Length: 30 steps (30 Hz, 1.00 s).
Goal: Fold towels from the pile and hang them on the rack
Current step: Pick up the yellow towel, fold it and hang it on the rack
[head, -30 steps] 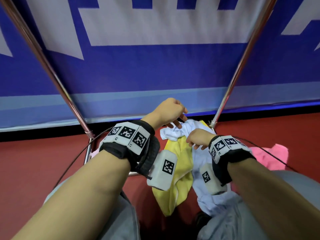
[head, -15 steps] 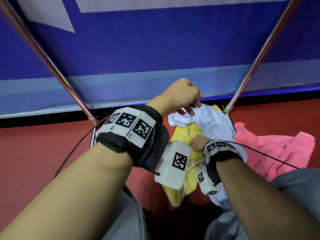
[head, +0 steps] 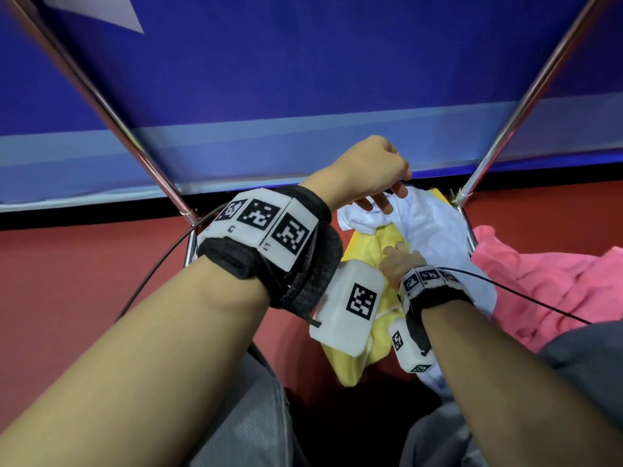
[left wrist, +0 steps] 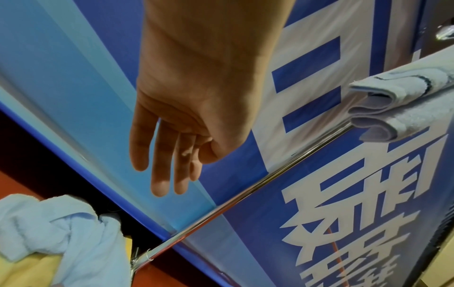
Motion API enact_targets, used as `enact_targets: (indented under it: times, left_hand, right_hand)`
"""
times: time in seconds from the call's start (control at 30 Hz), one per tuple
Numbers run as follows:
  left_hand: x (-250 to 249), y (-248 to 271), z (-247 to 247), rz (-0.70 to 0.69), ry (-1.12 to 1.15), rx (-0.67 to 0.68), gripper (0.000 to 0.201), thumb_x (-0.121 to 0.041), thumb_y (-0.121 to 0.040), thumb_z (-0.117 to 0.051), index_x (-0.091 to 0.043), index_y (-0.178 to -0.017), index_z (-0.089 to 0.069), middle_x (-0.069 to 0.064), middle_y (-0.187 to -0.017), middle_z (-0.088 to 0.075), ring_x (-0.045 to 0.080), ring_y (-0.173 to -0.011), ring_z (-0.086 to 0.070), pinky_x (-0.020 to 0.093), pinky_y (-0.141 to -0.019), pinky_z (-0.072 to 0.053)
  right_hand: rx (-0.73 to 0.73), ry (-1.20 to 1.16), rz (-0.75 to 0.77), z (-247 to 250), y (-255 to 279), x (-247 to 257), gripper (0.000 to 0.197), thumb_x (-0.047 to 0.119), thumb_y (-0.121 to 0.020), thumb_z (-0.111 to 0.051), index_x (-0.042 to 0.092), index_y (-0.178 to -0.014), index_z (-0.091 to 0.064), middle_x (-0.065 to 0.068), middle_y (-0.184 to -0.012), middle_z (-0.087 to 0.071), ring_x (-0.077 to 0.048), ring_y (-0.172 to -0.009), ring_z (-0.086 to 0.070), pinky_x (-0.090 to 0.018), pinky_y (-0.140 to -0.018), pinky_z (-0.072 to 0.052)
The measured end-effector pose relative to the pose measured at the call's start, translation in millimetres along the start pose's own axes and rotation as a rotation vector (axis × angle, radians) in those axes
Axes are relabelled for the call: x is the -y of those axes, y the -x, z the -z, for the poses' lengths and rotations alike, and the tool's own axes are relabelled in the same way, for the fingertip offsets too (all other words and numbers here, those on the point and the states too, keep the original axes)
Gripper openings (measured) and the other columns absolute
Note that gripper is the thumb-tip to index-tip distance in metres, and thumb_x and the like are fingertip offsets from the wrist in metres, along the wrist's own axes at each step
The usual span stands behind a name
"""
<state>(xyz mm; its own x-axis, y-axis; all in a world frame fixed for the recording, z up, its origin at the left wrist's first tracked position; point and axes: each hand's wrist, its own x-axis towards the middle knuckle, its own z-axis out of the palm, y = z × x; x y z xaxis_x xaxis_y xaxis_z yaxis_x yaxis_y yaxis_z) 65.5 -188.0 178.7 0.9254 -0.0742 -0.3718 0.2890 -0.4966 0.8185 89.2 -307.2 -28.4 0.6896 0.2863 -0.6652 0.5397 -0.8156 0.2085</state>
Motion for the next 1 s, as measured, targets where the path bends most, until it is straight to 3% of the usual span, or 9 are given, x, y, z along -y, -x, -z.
enact_targets:
  times: [0.1, 0.2, 0.37, 0.5, 0.6, 0.73, 0.87, 1.0]
  left_hand:
    - [0.7, 1.0, 0.9, -0.004, -0.008, -0.013, 0.029, -0.011, -0.093, -0.04, 0.001, -0.113, -0.056, 0.002, -0.078, -0.065, 0.021, -0.058, -0.061, 0.028, -0.064, -0.047]
    - [-3.3, 4.7, 2.4, -0.018, -0.014, -0.038, 0.027, -0.011, -0.093, -0.039, -0.001, -0.111, -0.057, 0.003, -0.081, -0.066, 0.02, -0.058, -0.061, 0.029, -0.067, -0.047]
    - [-4.6, 11.8, 18.7, -0.016, 0.044, -0.127, 0.02, -0.01, -0.094, -0.038, -0.006, -0.103, -0.055, 0.004, -0.09, -0.064, 0.019, -0.055, -0.059, 0.022, -0.055, -0.041]
    - [6.7, 17.3, 32.3, -0.012, 0.028, -0.242, 0.013, -0.009, -0.092, -0.044, -0.008, -0.094, -0.057, 0.007, -0.093, -0.06, 0.017, -0.058, -0.06, 0.023, -0.052, -0.043]
    - [5.0, 25.3, 33.3, -0.051, 0.02, -0.252, 0.008, -0.007, -0.087, -0.051, -0.015, -0.087, -0.055, 0.004, -0.084, -0.056, 0.016, -0.065, -0.056, 0.023, -0.051, -0.043]
    - [-3.4, 36.1, 27.0, -0.125, -0.032, -0.227, 0.032, -0.008, -0.08, -0.064, -0.013, -0.108, -0.05, 0.003, -0.104, -0.054, 0.019, -0.081, -0.052, 0.023, -0.058, -0.043]
    - [-2.0, 40.8, 32.7, -0.112, -0.017, -0.405, 0.052, -0.014, -0.079, -0.064, -0.011, -0.127, -0.043, 0.007, -0.126, -0.047, 0.022, -0.109, -0.052, 0.031, -0.083, -0.047]
    - [3.8, 46.4, 39.0, -0.117, 0.024, -0.437, 0.053, -0.013, -0.079, -0.065, -0.012, -0.128, -0.044, 0.009, -0.13, -0.045, 0.02, -0.116, -0.048, 0.027, -0.083, -0.042]
  right_hand:
    - [-0.139, -0.047, 0.011, 9.8, 7.9, -0.1, 0.037, 0.017, -0.093, -0.045, 0.017, -0.13, -0.047, -0.004, -0.14, -0.034, -0.024, -0.134, -0.023, -0.035, -0.101, -0.036]
    - [-0.29, -0.331, 0.023, 24.9, 15.8, -0.2, 0.039, 0.008, -0.091, -0.041, 0.013, -0.129, -0.045, -0.007, -0.136, -0.039, -0.023, -0.132, -0.028, -0.035, -0.097, -0.04]
    - [-0.502, -0.689, -0.008, 72.2, 41.0, -15.6, 0.03, 0.01, -0.091, -0.041, 0.006, -0.119, -0.052, -0.018, -0.125, -0.053, -0.032, -0.118, -0.047, -0.038, -0.095, -0.041]
    - [-0.637, -0.828, 0.069, 115.5, 82.0, -38.1, 0.02, 0.008, -0.092, -0.042, 0.004, -0.108, -0.054, -0.022, -0.111, -0.06, -0.033, -0.105, -0.054, -0.031, -0.074, -0.035]
    - [-0.793, -0.931, 0.136, 144.7, 111.9, -49.4, 0.017, 0.004, -0.089, -0.044, 0.012, -0.1, -0.054, -0.015, -0.094, -0.06, -0.025, -0.089, -0.053, -0.029, -0.071, -0.034]
    - [-0.982, -1.185, 0.238, 175.7, 153.2, -54.8, 0.017, -0.001, -0.087, -0.044, 0.014, -0.09, -0.05, 0.003, -0.07, -0.051, -0.012, -0.068, -0.045, -0.022, -0.061, -0.035]
    - [-1.001, -1.429, 0.321, 176.6, 178.0, -44.5, 0.027, -0.007, -0.086, -0.043, 0.018, -0.079, -0.049, -0.003, -0.072, -0.05, -0.009, -0.065, -0.043, -0.022, -0.06, -0.035]
    - [-0.946, -1.455, 0.384, 179.4, 186.1, -28.0, 0.029, -0.009, -0.084, -0.043, 0.019, -0.078, -0.049, -0.007, -0.073, -0.049, -0.01, -0.064, -0.043, -0.023, -0.058, -0.035]
